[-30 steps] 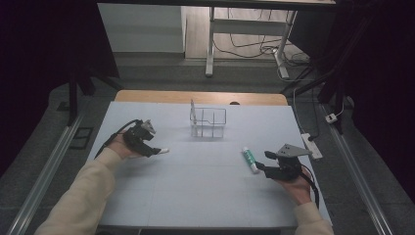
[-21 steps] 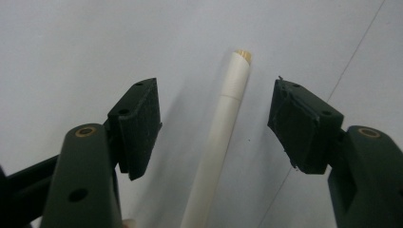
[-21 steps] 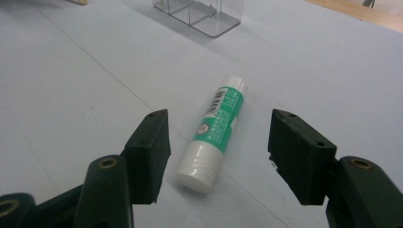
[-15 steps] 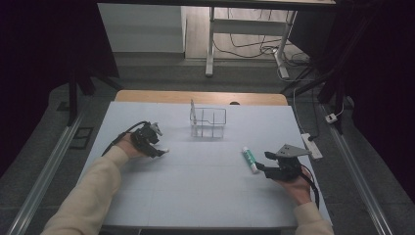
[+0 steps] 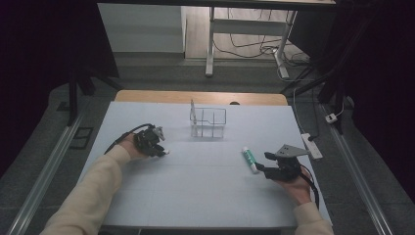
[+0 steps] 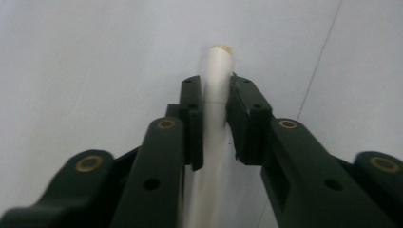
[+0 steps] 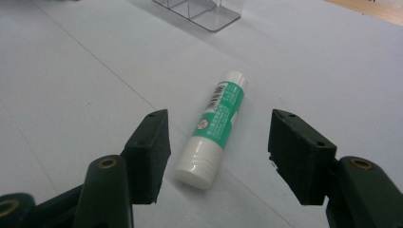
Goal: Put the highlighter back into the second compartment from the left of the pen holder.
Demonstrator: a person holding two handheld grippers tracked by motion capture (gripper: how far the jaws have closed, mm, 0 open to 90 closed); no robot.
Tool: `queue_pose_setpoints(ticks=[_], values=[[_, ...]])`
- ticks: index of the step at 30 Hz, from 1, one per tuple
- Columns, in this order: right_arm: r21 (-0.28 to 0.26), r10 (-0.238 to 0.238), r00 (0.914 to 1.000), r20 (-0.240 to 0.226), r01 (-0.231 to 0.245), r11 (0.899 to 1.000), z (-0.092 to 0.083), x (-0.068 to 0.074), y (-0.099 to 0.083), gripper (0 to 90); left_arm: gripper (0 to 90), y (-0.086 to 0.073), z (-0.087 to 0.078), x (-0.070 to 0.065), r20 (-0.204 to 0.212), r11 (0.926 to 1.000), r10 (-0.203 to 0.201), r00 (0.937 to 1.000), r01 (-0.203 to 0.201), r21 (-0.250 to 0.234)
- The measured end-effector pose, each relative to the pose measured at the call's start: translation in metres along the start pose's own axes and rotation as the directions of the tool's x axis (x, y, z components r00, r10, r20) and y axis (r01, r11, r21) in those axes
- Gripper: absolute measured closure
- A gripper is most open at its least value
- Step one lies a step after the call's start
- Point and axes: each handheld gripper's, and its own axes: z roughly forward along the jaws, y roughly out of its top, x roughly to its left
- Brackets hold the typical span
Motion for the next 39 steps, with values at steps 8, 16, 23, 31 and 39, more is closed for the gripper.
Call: queue_pose_setpoints(ticks=[8,16,23,31,39], values=[[-0.002,-0.002,1.0000,-0.001,0.002,1.000,-0.001,0.000,0.000,38.9,79.0,0.000,0.000,-0.001,-0.007,0.9998,0.017,0.9998,-0.017,-0.003],[-0.005,0.003,1.0000,0.002,-0.003,1.000,-0.002,-0.001,0.000,38.8,79.0,-0.003,-0.002,0.000,0.000,0.9999,-0.003,1.0000,0.003,-0.017],[0.000,0.004,1.0000,0.001,-0.004,1.000,-0.002,-0.002,0.000,38.9,79.0,-0.005,-0.018,0.000,-0.031,0.9956,-0.050,0.9983,0.047,-0.080],[-0.008,0.005,1.0000,0.006,-0.005,1.000,-0.003,-0.002,0.000,38.9,79.0,-0.008,-0.048,-0.005,-0.061,0.9765,-0.099,0.9932,0.085,-0.198],[-0.010,0.008,0.9999,0.009,-0.008,1.000,-0.003,-0.001,0.000,38.9,79.0,-0.012,-0.067,-0.009,-0.094,0.9566,-0.129,0.9871,0.099,-0.274]])
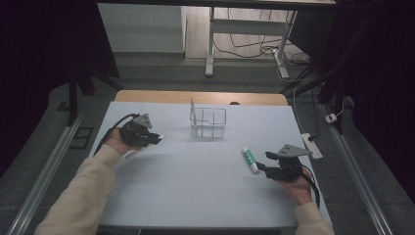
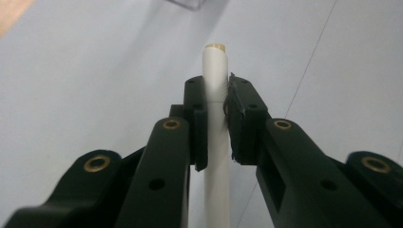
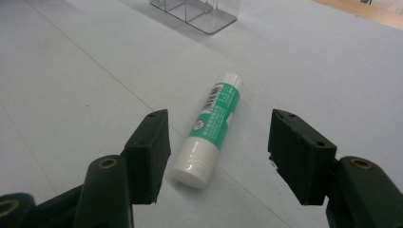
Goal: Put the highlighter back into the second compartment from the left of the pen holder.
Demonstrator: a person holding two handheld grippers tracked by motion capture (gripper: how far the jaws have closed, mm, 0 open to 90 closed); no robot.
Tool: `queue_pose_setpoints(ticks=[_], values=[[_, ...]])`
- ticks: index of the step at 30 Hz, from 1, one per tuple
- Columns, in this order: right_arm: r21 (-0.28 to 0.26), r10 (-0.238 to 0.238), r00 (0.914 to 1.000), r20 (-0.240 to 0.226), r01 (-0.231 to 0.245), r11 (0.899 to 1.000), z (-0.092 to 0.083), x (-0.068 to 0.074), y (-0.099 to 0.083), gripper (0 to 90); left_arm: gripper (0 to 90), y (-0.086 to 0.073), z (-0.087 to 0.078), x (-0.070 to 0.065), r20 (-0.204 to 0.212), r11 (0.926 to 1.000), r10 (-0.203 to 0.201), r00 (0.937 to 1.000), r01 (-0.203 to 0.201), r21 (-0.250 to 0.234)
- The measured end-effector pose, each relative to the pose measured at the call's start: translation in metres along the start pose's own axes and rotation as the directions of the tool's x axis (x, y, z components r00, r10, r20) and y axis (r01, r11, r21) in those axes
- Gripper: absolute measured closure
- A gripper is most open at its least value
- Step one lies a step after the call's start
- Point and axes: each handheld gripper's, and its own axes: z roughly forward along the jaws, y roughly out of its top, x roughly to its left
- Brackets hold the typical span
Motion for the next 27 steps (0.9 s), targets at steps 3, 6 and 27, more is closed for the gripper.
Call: queue_pose_setpoints(ticks=[3,6,27], values=[[0.000,0.000,1.0000,0.001,0.000,1.000,0.000,0.000,0.000,38.9,79.0,0.001,-0.006,-0.002,-0.010,0.9995,-0.009,0.9999,0.008,-0.032],[-0.001,0.001,1.0000,0.002,-0.001,1.000,0.000,0.000,0.000,38.9,79.0,0.003,-0.011,-0.004,-0.022,0.9975,-0.022,0.9995,0.021,-0.067],[-0.005,0.000,1.0000,0.002,0.000,1.000,0.000,0.000,0.000,38.8,79.0,0.007,-0.034,-0.009,-0.072,0.9555,-0.097,0.9927,0.073,-0.286]])
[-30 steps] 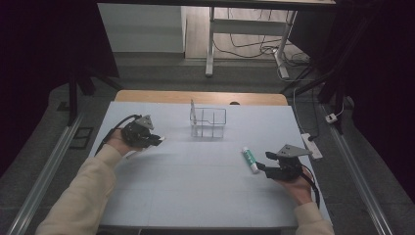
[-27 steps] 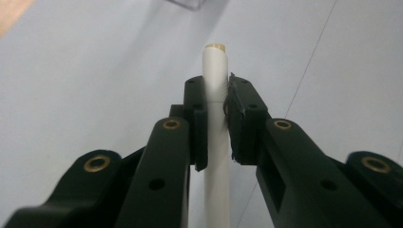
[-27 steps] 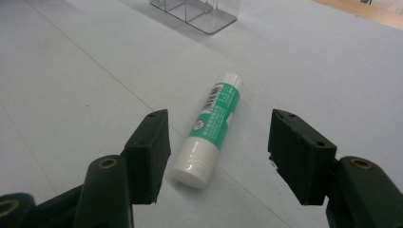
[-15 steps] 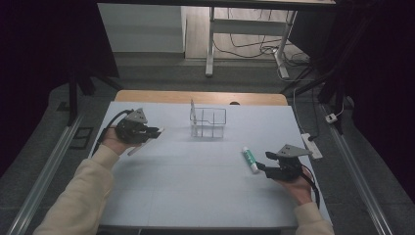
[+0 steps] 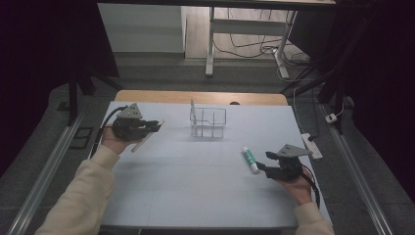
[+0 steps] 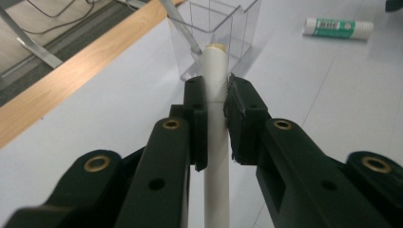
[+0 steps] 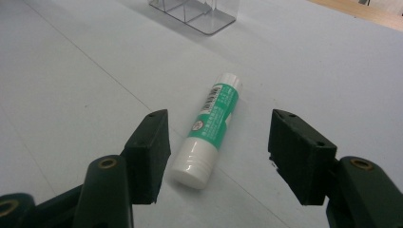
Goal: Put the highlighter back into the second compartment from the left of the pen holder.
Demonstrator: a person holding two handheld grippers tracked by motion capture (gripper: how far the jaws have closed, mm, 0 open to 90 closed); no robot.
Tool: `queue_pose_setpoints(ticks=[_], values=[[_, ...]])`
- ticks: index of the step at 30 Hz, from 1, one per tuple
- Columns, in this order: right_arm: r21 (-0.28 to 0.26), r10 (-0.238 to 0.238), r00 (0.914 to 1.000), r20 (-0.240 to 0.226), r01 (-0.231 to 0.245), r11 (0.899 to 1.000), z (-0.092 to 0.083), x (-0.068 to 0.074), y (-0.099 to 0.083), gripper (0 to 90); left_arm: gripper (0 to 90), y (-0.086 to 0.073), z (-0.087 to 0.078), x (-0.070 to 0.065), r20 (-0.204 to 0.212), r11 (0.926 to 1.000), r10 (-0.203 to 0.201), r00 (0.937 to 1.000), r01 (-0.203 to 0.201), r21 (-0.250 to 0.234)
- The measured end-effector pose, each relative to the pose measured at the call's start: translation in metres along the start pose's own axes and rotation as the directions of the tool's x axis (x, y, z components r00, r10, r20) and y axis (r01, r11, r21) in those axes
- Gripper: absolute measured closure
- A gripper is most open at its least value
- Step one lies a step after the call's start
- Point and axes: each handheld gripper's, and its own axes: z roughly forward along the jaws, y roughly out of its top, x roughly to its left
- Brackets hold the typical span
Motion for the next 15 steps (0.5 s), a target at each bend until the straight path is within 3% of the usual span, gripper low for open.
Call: queue_pose_setpoints(ticks=[8,15], values=[[0.004,0.000,1.0000,-0.001,0.000,1.000,0.001,0.000,0.000,38.7,79.0,0.005,-0.001,-0.001,-0.010,0.9984,-0.024,0.9997,0.023,-0.051],[0.003,-0.001,1.0000,0.007,0.001,1.000,0.000,0.000,0.000,38.8,78.9,0.014,0.003,-0.005,-0.005,0.9962,-0.021,0.9998,0.021,-0.085]])
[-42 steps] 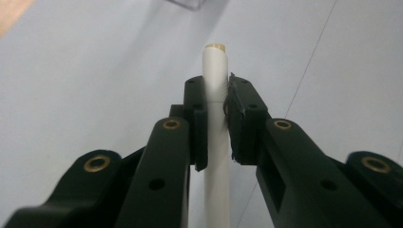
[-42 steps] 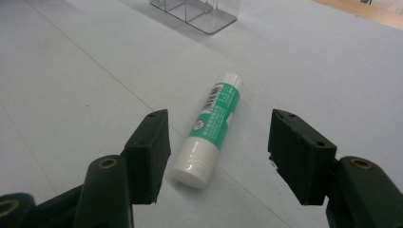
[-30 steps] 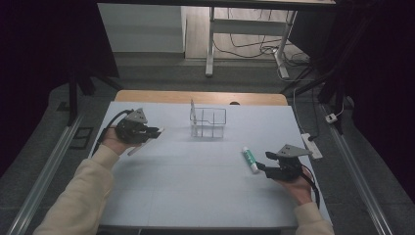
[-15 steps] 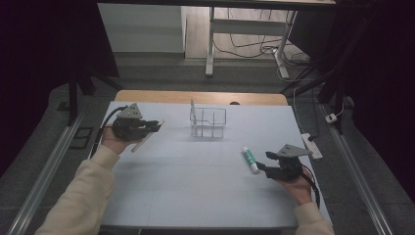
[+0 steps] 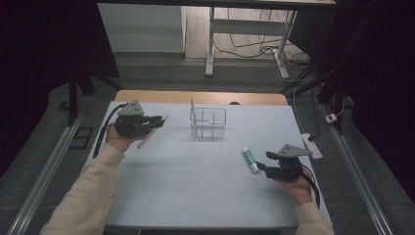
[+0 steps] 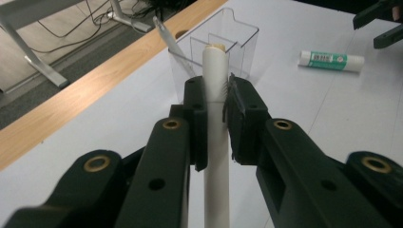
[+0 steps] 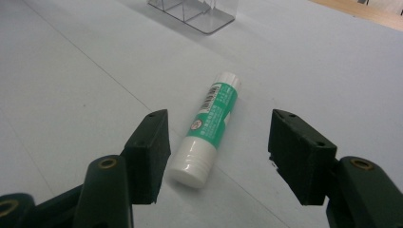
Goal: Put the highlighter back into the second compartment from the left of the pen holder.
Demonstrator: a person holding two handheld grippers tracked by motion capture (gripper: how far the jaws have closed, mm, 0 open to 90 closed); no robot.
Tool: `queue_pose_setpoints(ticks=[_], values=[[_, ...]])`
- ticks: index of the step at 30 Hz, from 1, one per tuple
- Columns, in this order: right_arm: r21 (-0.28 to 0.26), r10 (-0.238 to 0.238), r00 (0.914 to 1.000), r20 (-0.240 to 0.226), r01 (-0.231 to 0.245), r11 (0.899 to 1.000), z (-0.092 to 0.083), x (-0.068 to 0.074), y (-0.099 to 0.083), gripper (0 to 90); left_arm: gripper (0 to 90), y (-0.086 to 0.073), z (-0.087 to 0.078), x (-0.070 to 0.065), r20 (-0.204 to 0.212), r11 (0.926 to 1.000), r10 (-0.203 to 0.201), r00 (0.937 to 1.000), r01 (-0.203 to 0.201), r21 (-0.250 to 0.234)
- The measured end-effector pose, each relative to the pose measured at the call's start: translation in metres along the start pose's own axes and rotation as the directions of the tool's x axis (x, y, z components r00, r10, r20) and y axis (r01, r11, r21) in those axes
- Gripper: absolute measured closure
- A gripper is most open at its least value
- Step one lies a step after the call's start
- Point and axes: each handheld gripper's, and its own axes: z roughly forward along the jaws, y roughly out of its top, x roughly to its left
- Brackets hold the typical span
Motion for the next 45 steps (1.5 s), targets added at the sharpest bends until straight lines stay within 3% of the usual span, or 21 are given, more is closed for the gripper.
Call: queue_pose_setpoints(ticks=[23,45], values=[[0.003,-0.003,1.0000,0.000,0.003,1.000,-0.001,-0.002,0.000,38.7,78.9,0.024,0.008,-0.008,0.017,0.9914,-0.029,0.9994,0.031,-0.127],[-0.006,0.008,1.0000,0.005,-0.008,1.000,-0.002,-0.003,-0.001,38.7,78.9,0.051,0.028,-0.011,0.040,0.9829,-0.047,0.9981,0.054,-0.176]])
